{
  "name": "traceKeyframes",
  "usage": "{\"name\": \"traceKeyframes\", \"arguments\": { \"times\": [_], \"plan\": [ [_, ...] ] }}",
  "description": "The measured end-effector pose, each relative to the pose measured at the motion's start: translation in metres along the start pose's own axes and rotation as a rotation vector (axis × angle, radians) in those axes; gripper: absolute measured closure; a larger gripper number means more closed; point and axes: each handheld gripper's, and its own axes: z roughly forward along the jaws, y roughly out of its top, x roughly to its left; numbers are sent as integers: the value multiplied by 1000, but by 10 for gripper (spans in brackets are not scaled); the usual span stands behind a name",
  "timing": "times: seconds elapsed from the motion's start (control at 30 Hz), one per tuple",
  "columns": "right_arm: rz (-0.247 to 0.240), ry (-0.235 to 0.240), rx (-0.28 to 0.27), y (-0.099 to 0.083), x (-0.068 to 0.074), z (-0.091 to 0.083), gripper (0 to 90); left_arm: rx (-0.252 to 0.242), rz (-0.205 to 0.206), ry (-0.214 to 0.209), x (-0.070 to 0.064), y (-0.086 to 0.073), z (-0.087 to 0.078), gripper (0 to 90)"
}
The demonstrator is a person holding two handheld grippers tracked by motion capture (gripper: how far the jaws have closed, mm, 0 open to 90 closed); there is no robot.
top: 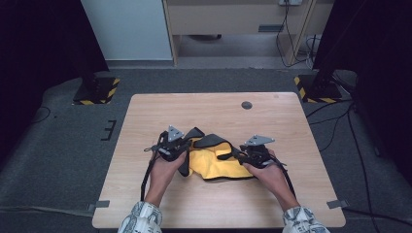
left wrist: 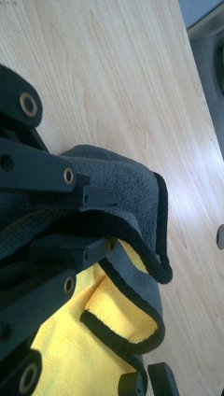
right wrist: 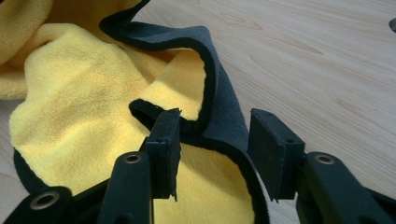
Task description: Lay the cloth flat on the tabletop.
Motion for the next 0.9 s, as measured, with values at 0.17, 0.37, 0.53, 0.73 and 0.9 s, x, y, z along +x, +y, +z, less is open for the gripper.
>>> {"name": "traceKeyframes", "arguments": {
  "times": [0.17, 0.37, 0.53, 0.73, 0.9],
  "plan": [
    [-3, 13, -1, 4, 3, 4, 598, 2, 2, 4, 2, -1, -1, 776],
    [10, 20, 4, 7, 4, 12, 652, -3, -6, -4, 5, -4, -3, 777],
    [7, 20, 1, 10, 6, 14, 679, -12, -11, -3, 10, -6, -6, 777],
    [22, 4, 15, 12, 6, 21, 668, -17, -18, -1, 15, -8, -10, 777],
    [34, -2, 28, 10, 6, 27, 677, -18, -25, 2, 19, -10, -11, 777]
  ]
}}
